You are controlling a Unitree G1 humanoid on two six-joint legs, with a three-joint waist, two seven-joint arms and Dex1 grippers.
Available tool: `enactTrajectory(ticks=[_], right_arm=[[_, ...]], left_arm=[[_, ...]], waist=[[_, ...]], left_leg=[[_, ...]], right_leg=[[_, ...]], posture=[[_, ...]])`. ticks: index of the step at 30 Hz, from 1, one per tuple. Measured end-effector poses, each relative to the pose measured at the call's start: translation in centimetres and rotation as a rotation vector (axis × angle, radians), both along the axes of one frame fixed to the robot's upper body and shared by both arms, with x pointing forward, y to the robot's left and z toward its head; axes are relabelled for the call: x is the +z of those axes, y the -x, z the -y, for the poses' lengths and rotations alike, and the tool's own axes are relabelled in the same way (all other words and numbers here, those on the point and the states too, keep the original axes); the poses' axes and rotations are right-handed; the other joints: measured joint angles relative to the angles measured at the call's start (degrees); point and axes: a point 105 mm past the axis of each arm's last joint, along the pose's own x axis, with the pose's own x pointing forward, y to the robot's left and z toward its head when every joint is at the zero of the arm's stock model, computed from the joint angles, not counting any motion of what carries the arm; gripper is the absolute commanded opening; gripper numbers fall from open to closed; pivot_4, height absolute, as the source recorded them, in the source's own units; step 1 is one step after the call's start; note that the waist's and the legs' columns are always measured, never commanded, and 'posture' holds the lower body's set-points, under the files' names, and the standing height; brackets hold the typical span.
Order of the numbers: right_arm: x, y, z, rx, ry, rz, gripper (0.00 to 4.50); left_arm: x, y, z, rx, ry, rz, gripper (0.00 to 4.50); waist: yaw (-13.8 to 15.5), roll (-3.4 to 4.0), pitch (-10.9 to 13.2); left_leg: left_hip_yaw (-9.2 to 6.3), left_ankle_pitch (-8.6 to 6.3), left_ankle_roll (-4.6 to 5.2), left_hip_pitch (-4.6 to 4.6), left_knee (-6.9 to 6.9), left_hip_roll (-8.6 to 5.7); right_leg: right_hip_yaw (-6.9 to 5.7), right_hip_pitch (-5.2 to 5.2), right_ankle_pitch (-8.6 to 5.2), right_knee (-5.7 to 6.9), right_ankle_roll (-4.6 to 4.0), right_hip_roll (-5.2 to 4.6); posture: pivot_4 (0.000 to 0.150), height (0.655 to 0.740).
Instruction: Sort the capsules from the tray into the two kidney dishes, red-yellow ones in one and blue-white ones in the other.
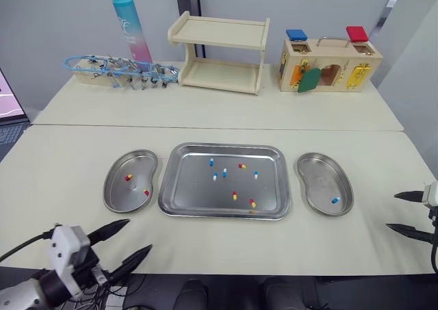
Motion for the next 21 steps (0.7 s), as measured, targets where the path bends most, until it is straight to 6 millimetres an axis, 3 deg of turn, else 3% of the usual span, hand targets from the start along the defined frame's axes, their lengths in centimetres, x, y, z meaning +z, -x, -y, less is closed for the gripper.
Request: enactTrajectory(ticks=[4, 8, 12, 14, 17, 21], right_arm=[[0.5, 0.3, -1.1, 0.01, -0.034, 0.005, 4.5], [2.7, -0.6, -4.3, 0.056, -0.109, 0.078, 4.5], [6.2, -2.1, -10.4, 0.171, -0.197, 0.185, 4.5], [7.6, -3.2, -14.5, 0.228, -0.256, 0.235, 4.5], [7.9, -4.1, -19.2, 0.31, -0.338, 0.243, 4.5], [6.2, -5.2, -24.8, 0.396, -0.371, 0.206, 4.5]], left_arm=[[0.6, -1.2, 1.5, -0.04, 0.049, 0.096, 4.49], [0.2, -1.7, 1.8, -0.052, 0.056, 0.131, 4.49], [-0.3, -1.6, 1.8, -0.05, 0.058, 0.138, 4.49], [-0.4, -1.7, 2.0, -0.058, 0.063, 0.144, 4.49], [-0.4, -1.9, 2.2, -0.063, 0.069, 0.155, 4.49], [-0.5, -2.0, 2.3, -0.066, 0.071, 0.166, 4.49]], waist=[[0.16, 0.13, -0.04], [-0.21, 0.2, -0.06], [-0.22, 0.19, -0.05], [-0.13, 0.15, -0.04], [0.1, 0.1, 0.0], [0.5, 0.08, 0.03]], left_leg=[[0.01, 0.0, 0.0, 0.01, 0.01, -0.01], [0.0, 0.0, 0.0, 0.01, 0.0, 0.0], [-0.07, 0.0, 0.0, -0.01, 0.01, 0.01], [-0.11, 0.0, 0.0, -0.02, 0.03, 0.01], [-0.15, 0.0, -0.01, -0.08, 0.03, 0.01], [-0.16, 0.0, 0.0, -0.16, 0.02, 0.01]], right_leg=[[0.01, 0.01, 0.0, 0.0, 0.0, 0.0], [0.02, 0.0, 0.0, 0.01, 0.0, 0.02], [-0.04, 0.01, 0.0, 0.02, 0.01, 0.03], [-0.07, 0.0, 0.0, 0.01, 0.01, 0.03], [-0.11, -0.04, 0.01, 0.01, 0.0, 0.03], [-0.12, -0.14, 0.01, 0.0, 0.0, 0.03]], posture=[[0.15, 0.74], [0.15, 0.74], [0.15, 0.74], [0.15, 0.74], [0.15, 0.74], [0.15, 0.74]])
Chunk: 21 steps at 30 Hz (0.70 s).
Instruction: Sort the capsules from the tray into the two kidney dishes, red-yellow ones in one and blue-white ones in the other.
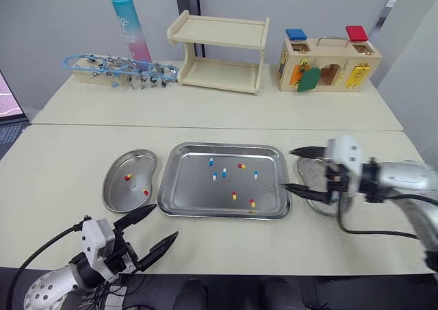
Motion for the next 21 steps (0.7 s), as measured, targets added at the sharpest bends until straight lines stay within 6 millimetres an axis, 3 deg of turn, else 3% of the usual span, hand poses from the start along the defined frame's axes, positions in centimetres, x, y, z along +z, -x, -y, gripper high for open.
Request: enactTrajectory(ticks=[7, 13, 21], right_arm=[[-2.6, -2.0, -7.0, 0.067, 0.043, -0.004, 2.22], [-3.6, -4.3, -10.0, 0.051, 0.107, -0.005, 2.22], [-4.9, -6.5, -12.4, 0.038, 0.185, -0.071, 2.22]], left_arm=[[-0.1, 0.0, 0.3, -0.007, 0.0, 0.011, 4.5], [-0.1, -0.1, 0.6, -0.017, 0.0, 0.019, 4.5], [-0.1, -0.3, 0.7, -0.032, -0.004, 0.023, 4.5]], waist=[[0.26, 0.02, 0.01], [0.1, 0.03, 0.02], [0.0, 0.08, 0.05]], left_leg=[[-0.05, 0.0, 0.0, 0.01, 0.0, 0.01], [-0.05, 0.0, 0.0, 0.02, -0.02, 0.03], [-0.06, 0.0, 0.0, 0.01, -0.02, 0.04]], right_leg=[[-0.05, -0.03, 0.01, 0.06, -0.02, 0.01], [-0.06, -0.06, 0.02, 0.08, -0.03, 0.02], [-0.07, -0.09, 0.03, 0.11, -0.05, 0.03]], posture=[[0.15, 0.74], [0.15, 0.74], [0.15, 0.74]])
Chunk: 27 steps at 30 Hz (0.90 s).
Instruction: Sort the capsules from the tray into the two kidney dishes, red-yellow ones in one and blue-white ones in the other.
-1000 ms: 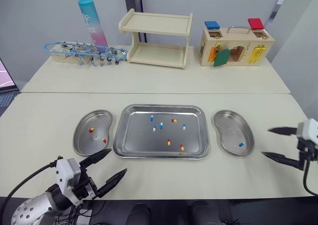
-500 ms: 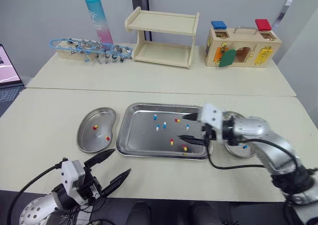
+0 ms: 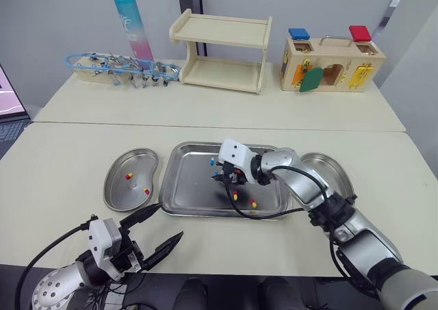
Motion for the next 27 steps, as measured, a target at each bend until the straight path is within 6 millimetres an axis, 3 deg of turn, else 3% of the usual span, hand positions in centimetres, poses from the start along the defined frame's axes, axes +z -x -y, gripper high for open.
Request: enactTrajectory(ticks=[7, 24, 27], right_arm=[[-1.9, -1.4, 0.2, -0.014, 0.097, -0.056, 2.22], [-2.0, -1.5, -0.6, 0.04, 0.103, -0.047, 2.22], [-2.0, -1.5, -0.6, 0.049, 0.105, -0.042, 1.69]], left_arm=[[-0.1, 0.0, 0.1, -0.007, -0.003, 0.001, 4.5], [-0.4, 0.3, 0.3, -0.013, -0.005, -0.001, 4.5], [-0.4, 0.3, 0.5, -0.017, -0.004, 0.0, 4.5]], waist=[[-0.44, 0.03, 0.01], [-1.14, 0.04, 0.02], [-1.17, 0.04, 0.02]], left_leg=[[0.01, 0.0, 0.0, 0.01, -0.02, 0.03], [0.02, 0.0, 0.0, 0.03, -0.04, 0.06], [0.02, 0.0, 0.0, 0.03, -0.04, 0.06]], right_leg=[[0.0, -0.03, 0.01, 0.03, -0.02, 0.03], [0.01, -0.04, 0.01, 0.03, -0.03, 0.05], [0.01, -0.04, 0.01, 0.03, -0.03, 0.05]], posture=[[0.15, 0.74], [0.15, 0.74], [0.15, 0.74]])
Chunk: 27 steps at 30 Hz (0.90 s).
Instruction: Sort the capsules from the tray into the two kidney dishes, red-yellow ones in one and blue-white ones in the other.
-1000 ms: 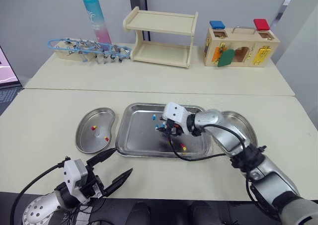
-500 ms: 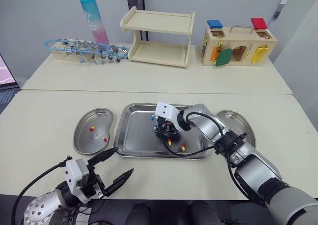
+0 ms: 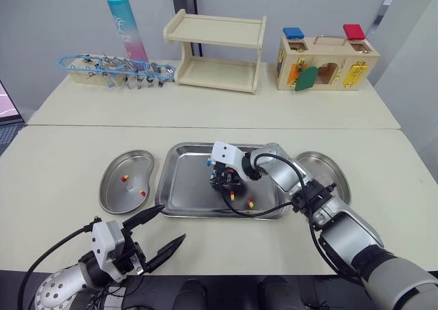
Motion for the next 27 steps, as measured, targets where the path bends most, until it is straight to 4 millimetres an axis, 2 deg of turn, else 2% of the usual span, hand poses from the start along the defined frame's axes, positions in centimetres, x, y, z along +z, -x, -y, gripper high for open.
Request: enactTrajectory(ticks=[4, 12, 17, 21, 27], right_arm=[[0.0, 0.0, -0.2, 0.02, 0.001, 0.018, 0.71], [0.1, 0.2, -0.2, 0.047, 0.005, 0.039, 0.66], [1.3, 1.1, 0.3, 0.091, -0.018, 0.07, 0.66], [2.5, 2.7, 2.6, 0.098, -0.044, 0.083, 0.66], [4.0, 5.4, 8.6, 0.014, -0.062, 0.074, 0.66]], left_arm=[[-0.2, 0.0, 0.0, 0.002, 0.002, -0.007, 4.5], [-0.3, 0.0, -0.1, 0.005, 0.003, -0.012, 4.5], [-0.2, -0.1, 0.0, 0.0, 0.001, -0.007, 4.5], [0.2, -0.2, 0.3, -0.048, -0.02, 0.006, 4.5], [1.0, -0.5, 2.5, -0.203, -0.03, 0.03, 4.5]], waist=[[0.0, 0.01, 0.01], [0.03, 0.04, 0.03], [0.1, 0.07, 0.06], [0.56, 0.08, 0.08], [1.38, 0.13, 0.12]], left_leg=[[0.0, 0.0, 0.0, 0.0, 0.0, 0.0], [0.0, 0.0, 0.0, -0.02, 0.0, 0.0], [0.0, 0.0, 0.0, -0.07, -0.02, 0.0], [-0.01, 0.0, 0.0, -0.13, -0.01, -0.01], [-0.01, 0.0, 0.0, -0.14, -0.01, -0.01]], right_leg=[[0.0, 0.0, 0.0, 0.0, 0.0, 0.0], [0.0, -0.01, 0.0, -0.01, 0.0, 0.0], [0.0, -0.05, 0.0, -0.02, 0.0, 0.0], [-0.02, -0.06, 0.0, -0.06, 0.0, -0.01], [-0.02, -0.05, 0.0, -0.09, 0.01, -0.01]], posture=[[0.15, 0.74], [0.15, 0.74], [0.15, 0.74], [0.15, 0.74], [0.15, 0.74]])
